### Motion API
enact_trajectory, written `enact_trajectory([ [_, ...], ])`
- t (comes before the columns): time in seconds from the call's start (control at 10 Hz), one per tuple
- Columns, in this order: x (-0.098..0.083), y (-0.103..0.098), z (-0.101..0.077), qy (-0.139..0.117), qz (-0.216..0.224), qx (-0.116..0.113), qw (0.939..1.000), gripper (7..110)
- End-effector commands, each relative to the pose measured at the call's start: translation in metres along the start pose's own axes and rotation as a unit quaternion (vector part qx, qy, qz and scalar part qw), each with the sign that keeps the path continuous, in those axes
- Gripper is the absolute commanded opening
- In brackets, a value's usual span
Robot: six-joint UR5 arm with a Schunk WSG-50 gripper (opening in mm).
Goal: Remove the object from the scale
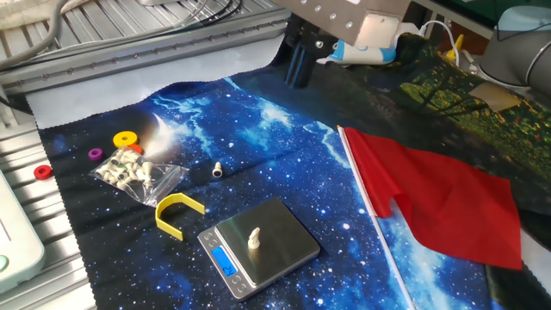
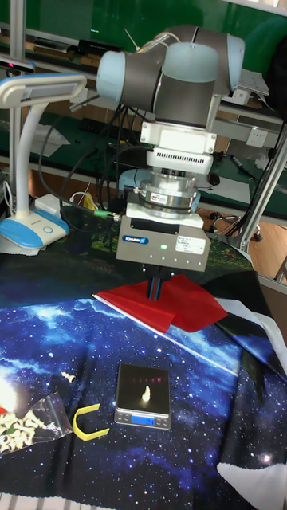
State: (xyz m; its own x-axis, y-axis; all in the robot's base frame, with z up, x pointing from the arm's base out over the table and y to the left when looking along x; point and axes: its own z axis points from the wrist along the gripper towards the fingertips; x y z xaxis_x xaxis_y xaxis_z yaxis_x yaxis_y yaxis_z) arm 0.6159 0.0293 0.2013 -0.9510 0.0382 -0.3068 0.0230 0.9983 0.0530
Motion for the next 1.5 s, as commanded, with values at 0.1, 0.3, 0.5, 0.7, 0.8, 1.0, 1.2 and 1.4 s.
enact_trajectory([
  [0.1, -0.011, 0.021, 0.006, -0.043, -0.039, -0.010, 0.9983, 7],
  [0.3, -0.018, 0.018, 0.006, -0.060, -0.056, 0.001, 0.9966, 7],
  [0.5, -0.008, 0.006, 0.007, -0.038, -0.043, 0.022, 0.9981, 7],
  [0.7, 0.003, 0.003, 0.009, -0.018, -0.015, 0.023, 0.9995, 7],
  [0.8, 0.007, -0.004, 0.013, -0.019, -0.012, 0.034, 0.9992, 7],
  [1.0, 0.005, 0.003, 0.016, -0.024, -0.013, 0.016, 0.9995, 7],
  [1.2, 0.005, 0.004, 0.015, -0.021, -0.014, 0.005, 0.9997, 7],
  [1.4, 0.010, 0.000, 0.020, -0.020, -0.012, 0.005, 0.9997, 7],
])
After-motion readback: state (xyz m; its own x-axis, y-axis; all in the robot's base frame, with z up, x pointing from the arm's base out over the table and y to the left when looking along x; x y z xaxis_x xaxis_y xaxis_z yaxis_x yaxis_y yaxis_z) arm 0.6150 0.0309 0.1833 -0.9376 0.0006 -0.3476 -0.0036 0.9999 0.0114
